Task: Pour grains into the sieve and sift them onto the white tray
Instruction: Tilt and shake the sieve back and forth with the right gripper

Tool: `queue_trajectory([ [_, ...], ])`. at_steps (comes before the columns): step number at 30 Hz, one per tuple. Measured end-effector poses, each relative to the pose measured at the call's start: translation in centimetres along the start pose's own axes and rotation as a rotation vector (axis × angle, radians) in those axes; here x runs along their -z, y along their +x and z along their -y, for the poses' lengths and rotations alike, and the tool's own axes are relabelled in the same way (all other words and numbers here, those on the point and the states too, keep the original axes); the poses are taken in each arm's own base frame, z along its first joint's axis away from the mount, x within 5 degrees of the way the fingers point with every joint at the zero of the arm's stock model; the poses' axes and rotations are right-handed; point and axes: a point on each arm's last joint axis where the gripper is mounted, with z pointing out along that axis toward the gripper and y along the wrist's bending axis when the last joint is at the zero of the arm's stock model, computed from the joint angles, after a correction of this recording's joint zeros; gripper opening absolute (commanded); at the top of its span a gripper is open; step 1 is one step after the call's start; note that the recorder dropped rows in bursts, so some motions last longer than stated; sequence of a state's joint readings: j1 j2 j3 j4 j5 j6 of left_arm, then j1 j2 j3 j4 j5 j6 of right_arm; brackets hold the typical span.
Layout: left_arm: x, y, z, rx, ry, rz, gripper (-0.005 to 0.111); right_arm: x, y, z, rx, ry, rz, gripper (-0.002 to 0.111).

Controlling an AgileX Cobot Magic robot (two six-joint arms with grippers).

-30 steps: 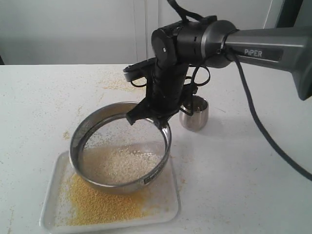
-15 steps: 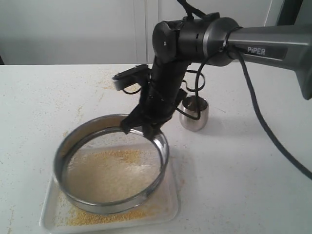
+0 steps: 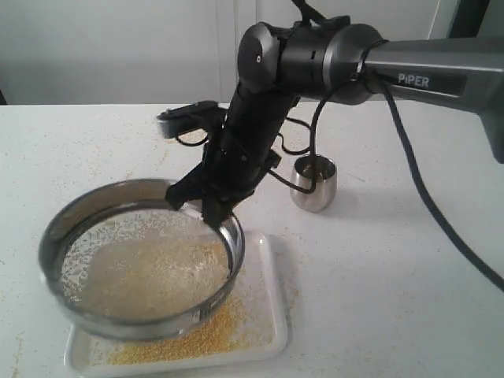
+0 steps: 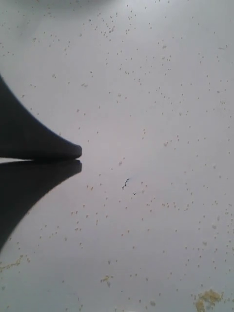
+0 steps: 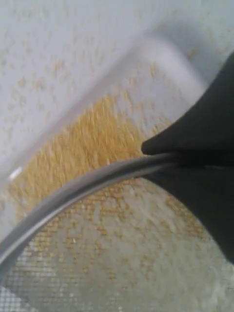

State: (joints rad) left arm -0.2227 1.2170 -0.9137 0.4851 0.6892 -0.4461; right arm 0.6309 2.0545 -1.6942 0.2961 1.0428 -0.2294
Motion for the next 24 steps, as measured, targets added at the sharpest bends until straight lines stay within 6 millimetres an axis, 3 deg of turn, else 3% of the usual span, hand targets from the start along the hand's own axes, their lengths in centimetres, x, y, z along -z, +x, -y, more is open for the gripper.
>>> queue_trajectory([
  [3,0.0,0.0,0.0,0.0,0.0,0.0,0.0,1.1,0.1,2.3,-0.09,0.234,0.008,0.0],
  [5,0.0,0.0,0.0,0.0,0.0,0.0,0.0,1.4,0.6,3.3,-0.09,0.285,-0.039,0.0],
  [9,0.0,0.0,0.0,0.0,0.0,0.0,0.0,0.9,0.5,1.3,0.014,0.12,-0.04,0.0],
  [12,0.0,0.0,0.0,0.0,0.0,0.0,0.0,0.8,-0.7,0.2,-0.005,0.132,0.084,0.0],
  [16,0.0,0.0,0.0,0.0,0.0,0.0,0.0,1.7,-0.2,2.4,-0.066,0.356,0.048,0.0],
  [18,0.0,0.0,0.0,0.0,0.0,0.0,0.0,1.8,0.5,3.0,-0.064,0.377,-0.027,0.0],
  [21,0.0,0.0,0.0,0.0,0.0,0.0,0.0,0.8,0.9,1.8,-0.004,0.202,-0.098,0.0],
  [24,0.0,0.0,0.0,0.0,0.0,0.0,0.0,-0.3,0.0,0.0,0.037,0.05,-0.015,0.0],
])
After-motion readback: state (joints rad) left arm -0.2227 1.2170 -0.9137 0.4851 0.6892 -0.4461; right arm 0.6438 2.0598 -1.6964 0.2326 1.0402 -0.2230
